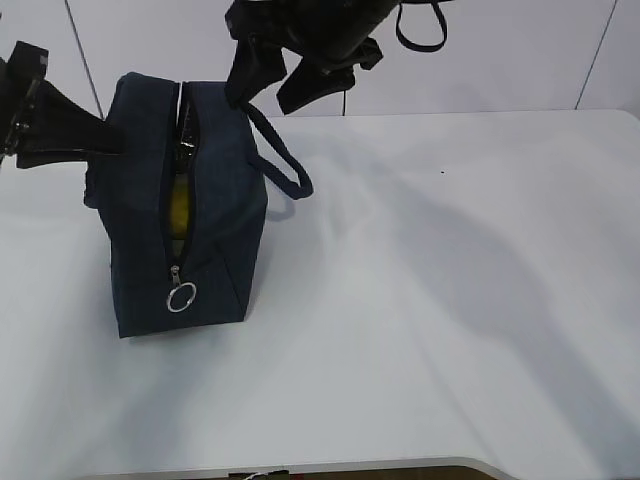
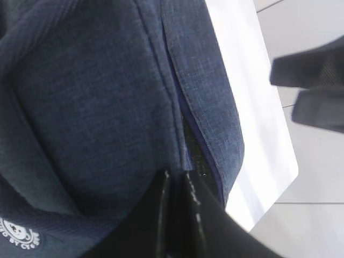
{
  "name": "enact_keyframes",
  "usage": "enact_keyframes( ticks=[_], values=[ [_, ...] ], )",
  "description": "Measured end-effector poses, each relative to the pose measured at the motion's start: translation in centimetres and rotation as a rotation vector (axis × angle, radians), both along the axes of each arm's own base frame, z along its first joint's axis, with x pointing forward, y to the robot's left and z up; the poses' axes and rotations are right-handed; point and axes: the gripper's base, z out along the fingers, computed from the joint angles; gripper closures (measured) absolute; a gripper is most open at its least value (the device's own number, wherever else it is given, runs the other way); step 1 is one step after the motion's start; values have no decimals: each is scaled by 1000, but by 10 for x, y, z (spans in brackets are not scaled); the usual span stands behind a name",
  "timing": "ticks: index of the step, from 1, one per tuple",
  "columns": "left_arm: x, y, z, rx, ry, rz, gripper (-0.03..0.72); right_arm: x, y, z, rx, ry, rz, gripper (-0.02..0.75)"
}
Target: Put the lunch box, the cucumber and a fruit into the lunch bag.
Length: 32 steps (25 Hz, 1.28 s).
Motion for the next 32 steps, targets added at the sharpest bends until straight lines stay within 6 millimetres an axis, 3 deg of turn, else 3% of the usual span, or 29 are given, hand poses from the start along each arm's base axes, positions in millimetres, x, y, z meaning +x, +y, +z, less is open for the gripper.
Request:
enact_keyframes(
  ticks=[9,17,23,28,32],
  values=[
    [0,0,0,0,0,0,683,18,11,-39,70,86,-34,225],
    [0,0,0,0,0,0,683,24,15,-49,92,96,-54,246],
    [0,0,0,1,-1,2,683,25,17,-55,106,114,-56,432],
    [1,0,0,4,-3,6,683,24,16,-55,92,116,-32,699],
    [1,-3,0,12,-13,2,683,24,16,-56,73,105,-14,722]
  ],
)
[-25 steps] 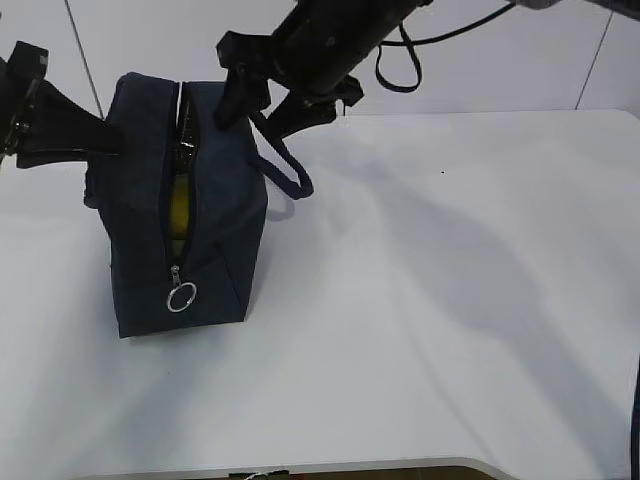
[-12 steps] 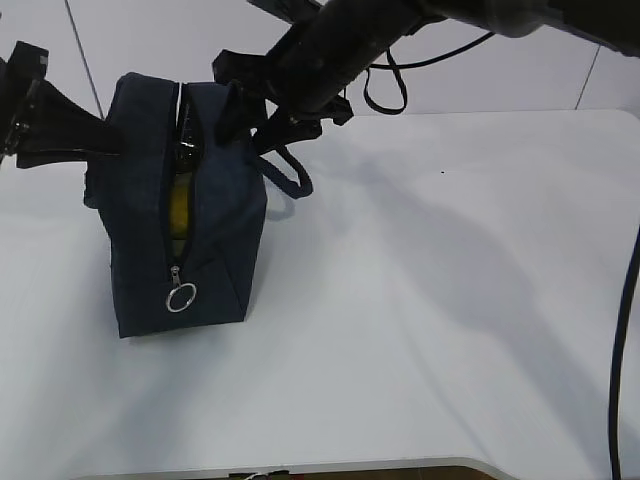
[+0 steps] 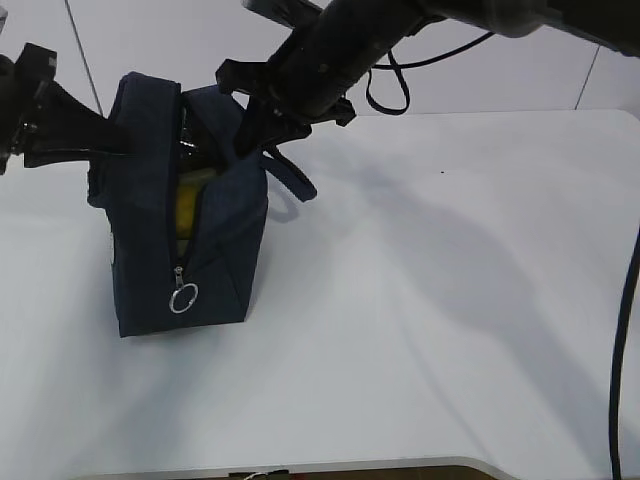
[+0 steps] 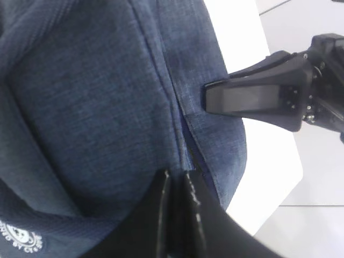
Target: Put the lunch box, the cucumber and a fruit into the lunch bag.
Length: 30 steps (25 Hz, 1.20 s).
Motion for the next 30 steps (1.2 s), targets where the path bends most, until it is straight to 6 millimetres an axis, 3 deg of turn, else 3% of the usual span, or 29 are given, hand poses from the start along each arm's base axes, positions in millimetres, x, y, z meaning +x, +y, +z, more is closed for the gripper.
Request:
enact_keyframes(
  ticks=[3,11,17,30],
  values=[
    [-1,-12,0,12,-12,-19,683,-1,-5,3,-60,-36,10,722],
    [-8,-57,3,19,-64,-52,683,-14,-23,36,-201,-125,32,724],
    [-12,-76,7,42,-112,-46,684,-28,-43,56,-279,-148,14,725],
    [-29,-122,7,102,-207,-116,685,-82,-75,49,-264,-205,-64,726]
  ],
)
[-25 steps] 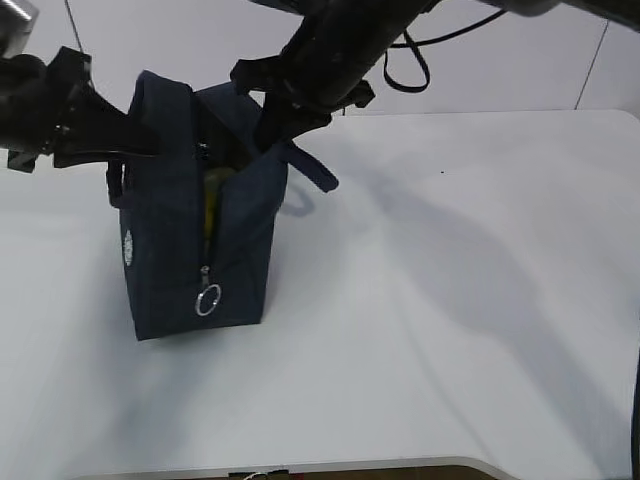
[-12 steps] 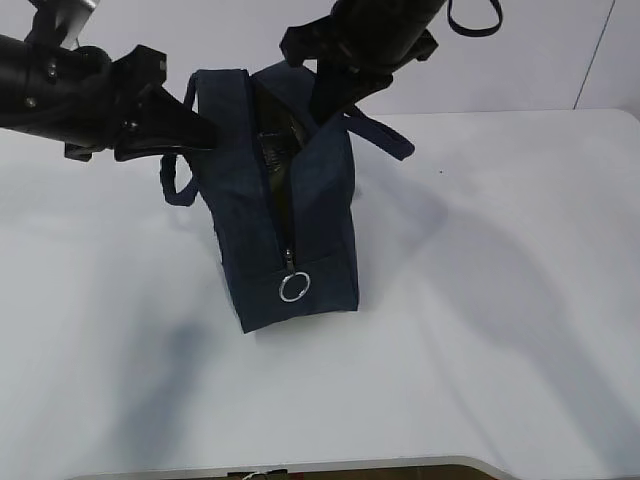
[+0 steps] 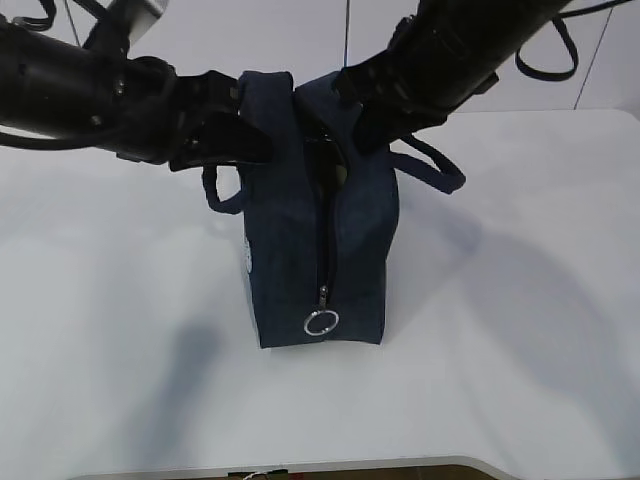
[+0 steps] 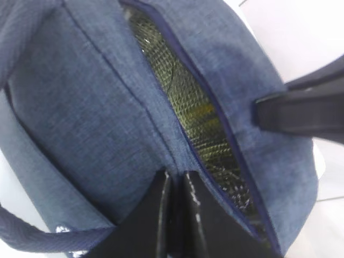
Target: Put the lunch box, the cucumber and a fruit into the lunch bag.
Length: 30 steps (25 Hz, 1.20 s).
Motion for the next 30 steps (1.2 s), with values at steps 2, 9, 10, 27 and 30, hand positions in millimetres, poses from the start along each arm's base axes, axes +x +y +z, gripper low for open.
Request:
enact_keyframes(
  ticks=[2,9,10,27,30],
  values=[
    [-5,-8,-1,16,-11,-30,685,-8,-3,-6,13,-4,-12,727],
    [-6,-11,-5,66,-43,-46,685,-20,-11,-26,27,-48,-50,727],
    [-5,-11,-6,70,-40,-46,685,-19,-11,-26,32,-55,-54,727],
    [0,-12,-21,111,-24,-54,685,-14,-10,-23,62,-127,-72,665],
    [1,-12,-21,115,-32,-41,685,-15,-9,-22,66,-133,-58,527]
  ],
)
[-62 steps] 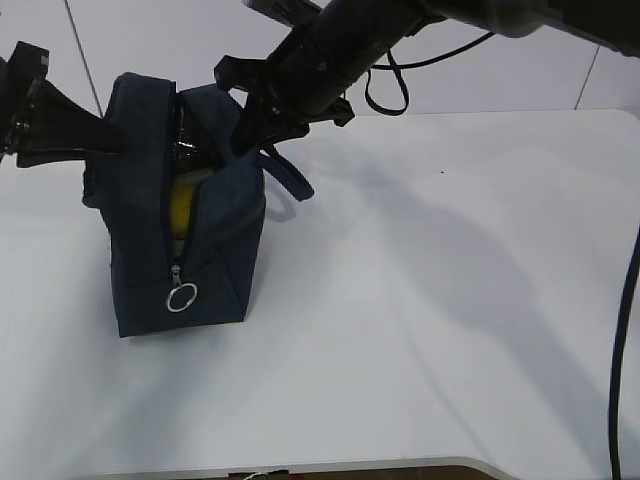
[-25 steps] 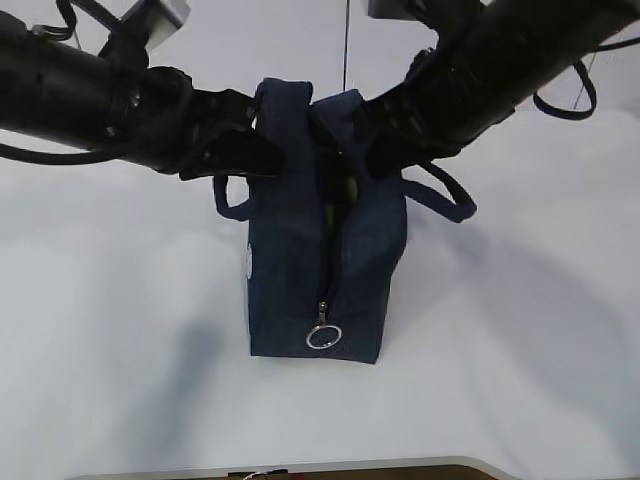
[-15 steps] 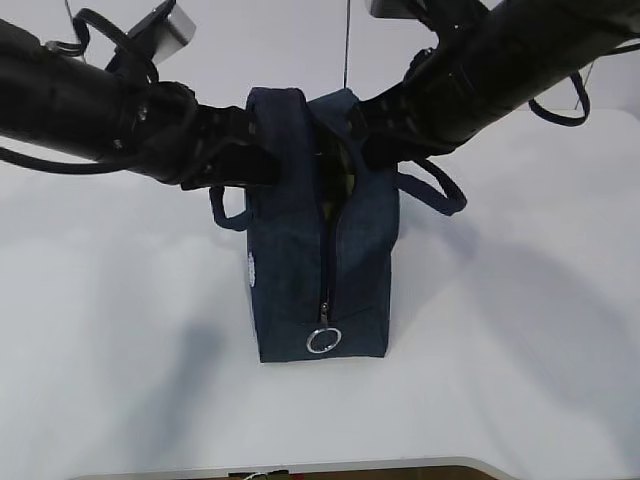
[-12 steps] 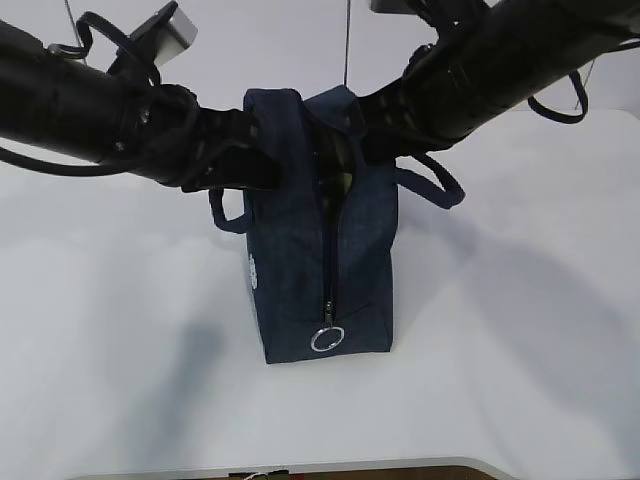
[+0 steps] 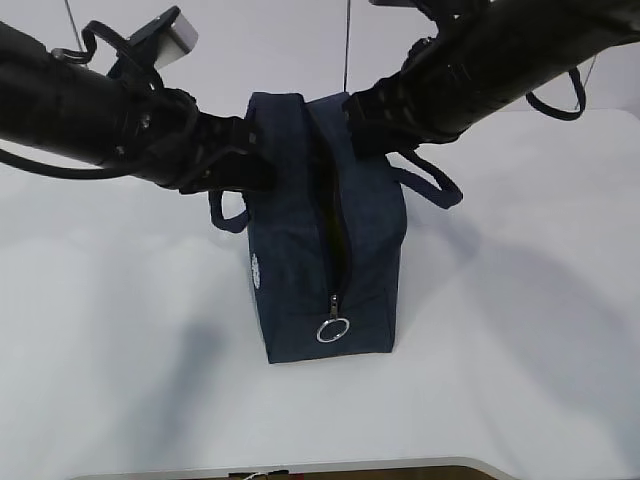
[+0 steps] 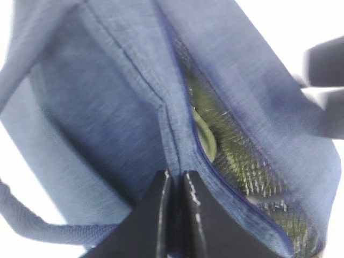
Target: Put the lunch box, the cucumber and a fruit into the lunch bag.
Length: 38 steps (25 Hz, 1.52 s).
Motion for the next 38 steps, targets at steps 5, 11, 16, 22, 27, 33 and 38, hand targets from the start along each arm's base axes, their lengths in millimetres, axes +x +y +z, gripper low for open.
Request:
enact_keyframes(
  ticks=[5,11,16,22,27,33,38],
  values=[
    [2,1,0,13,-20,20,685,-5,3,11,21,-2,56,372],
    [4,2,0,24,-35,30,685,-26,-4,42,8,-78,134,359],
    [4,2,0,26,-36,29,685,-51,-11,52,-5,-88,225,358],
    [4,2,0,26,-36,29,685,-85,-16,38,30,-99,341,356],
    [4,3,0,26,-37,31,685,-110,-18,11,72,-107,455,356],
    [4,3,0,26,-37,31,685,-127,-18,-20,86,-140,602,356],
    [4,3,-1,33,-41,26,685,-137,-20,-41,49,-197,719,355]
  ],
)
